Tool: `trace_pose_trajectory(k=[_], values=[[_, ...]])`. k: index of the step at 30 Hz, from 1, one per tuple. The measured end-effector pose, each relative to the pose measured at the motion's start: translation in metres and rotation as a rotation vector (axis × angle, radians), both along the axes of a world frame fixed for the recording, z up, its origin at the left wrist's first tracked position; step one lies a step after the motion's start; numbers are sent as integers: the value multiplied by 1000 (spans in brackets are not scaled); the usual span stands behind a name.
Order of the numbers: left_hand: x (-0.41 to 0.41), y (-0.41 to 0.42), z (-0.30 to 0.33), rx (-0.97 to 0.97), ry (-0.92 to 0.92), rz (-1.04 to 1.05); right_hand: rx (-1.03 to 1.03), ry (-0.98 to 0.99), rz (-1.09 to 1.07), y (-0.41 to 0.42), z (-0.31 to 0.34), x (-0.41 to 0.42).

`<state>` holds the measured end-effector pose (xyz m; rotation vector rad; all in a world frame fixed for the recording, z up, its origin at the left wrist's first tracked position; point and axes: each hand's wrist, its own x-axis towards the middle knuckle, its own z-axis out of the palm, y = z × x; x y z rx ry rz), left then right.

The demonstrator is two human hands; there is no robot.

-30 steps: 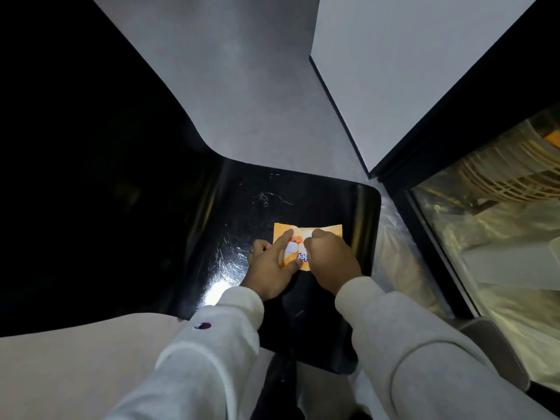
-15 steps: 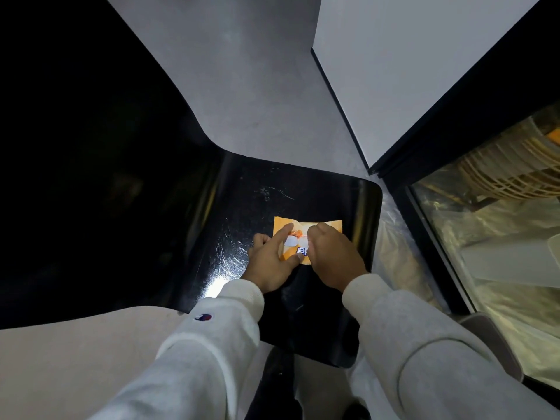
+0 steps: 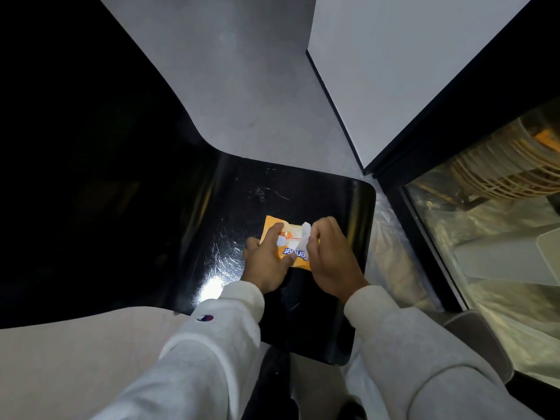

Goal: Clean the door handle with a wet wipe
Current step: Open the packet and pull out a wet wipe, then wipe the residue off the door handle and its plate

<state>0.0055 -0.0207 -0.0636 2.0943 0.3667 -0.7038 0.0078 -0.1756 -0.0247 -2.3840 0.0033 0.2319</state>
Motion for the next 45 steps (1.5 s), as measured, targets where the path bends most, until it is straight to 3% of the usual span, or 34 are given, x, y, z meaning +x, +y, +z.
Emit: trace_pose_trajectory(k=[6,9,12,15,20,24,28,32,34,41,45], values=[[-9,2,11,-67,17,41,223,13,-141,-8,33,-11],[-11,4,21,96,47,8,314,-28,-166,-9,54,-13],[-4,-3,48,192,-143,11,375,-55,-172,-16,77,-15],[6,-17,104,-31,-254,157,385,-74,-179,-26,111,-18],[5,-53,212,-684,100,335,462,-103,-301,-51,187,-33],[-11,-85,275,-958,117,389,650,-51,-406,-81,246,-58],[-42,-126,335,-885,-57,160,815,-32,-480,-122,307,-97],[-79,-161,382,-829,-139,91,1124,49,-509,-162,355,-146],[-99,-184,406,-814,-152,71,1184,51,-514,-185,377,-171],[-173,-286,493,-714,-355,-175,1209,-83,-511,-274,443,-252],[-209,-333,518,-729,-474,-259,1121,-200,-552,-318,474,-289]])
